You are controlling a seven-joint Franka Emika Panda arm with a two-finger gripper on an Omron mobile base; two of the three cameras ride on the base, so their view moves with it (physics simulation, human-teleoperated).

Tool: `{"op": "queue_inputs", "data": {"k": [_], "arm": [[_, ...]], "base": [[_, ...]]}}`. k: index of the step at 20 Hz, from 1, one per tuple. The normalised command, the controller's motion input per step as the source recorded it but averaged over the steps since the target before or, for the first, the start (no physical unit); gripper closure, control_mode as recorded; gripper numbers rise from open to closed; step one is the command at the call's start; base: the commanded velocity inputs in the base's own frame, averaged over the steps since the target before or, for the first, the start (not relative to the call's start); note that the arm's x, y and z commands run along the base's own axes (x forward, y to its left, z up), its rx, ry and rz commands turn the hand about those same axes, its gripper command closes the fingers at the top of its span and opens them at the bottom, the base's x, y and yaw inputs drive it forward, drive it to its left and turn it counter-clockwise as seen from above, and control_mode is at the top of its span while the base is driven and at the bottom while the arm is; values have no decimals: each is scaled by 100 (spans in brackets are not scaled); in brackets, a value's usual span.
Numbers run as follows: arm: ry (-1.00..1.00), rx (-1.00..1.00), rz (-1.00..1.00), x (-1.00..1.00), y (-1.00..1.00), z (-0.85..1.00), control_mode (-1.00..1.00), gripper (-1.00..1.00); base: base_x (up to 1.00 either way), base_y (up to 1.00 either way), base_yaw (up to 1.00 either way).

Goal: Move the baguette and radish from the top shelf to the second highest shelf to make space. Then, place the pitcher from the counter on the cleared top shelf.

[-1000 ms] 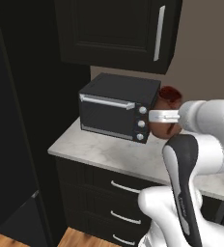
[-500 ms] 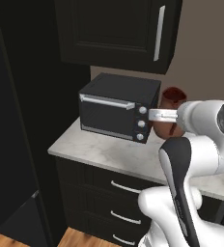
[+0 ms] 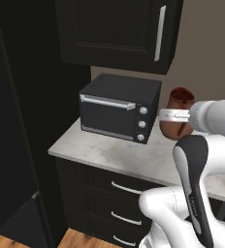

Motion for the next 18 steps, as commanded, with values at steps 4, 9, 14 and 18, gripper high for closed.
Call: {"op": "queue_inputs", "data": {"k": [4, 9, 14, 18], "arm": [[0, 0, 5, 0, 0, 0, -100, 100], [0, 0, 0, 0, 0, 0, -100, 100], [0, 0, 0, 0, 0, 0, 100, 100], [0, 0, 0, 0, 0, 0, 100, 100]], "base": [[0, 0, 0], [0, 0, 0], [-9, 0, 4], [-51, 9, 24]]}}
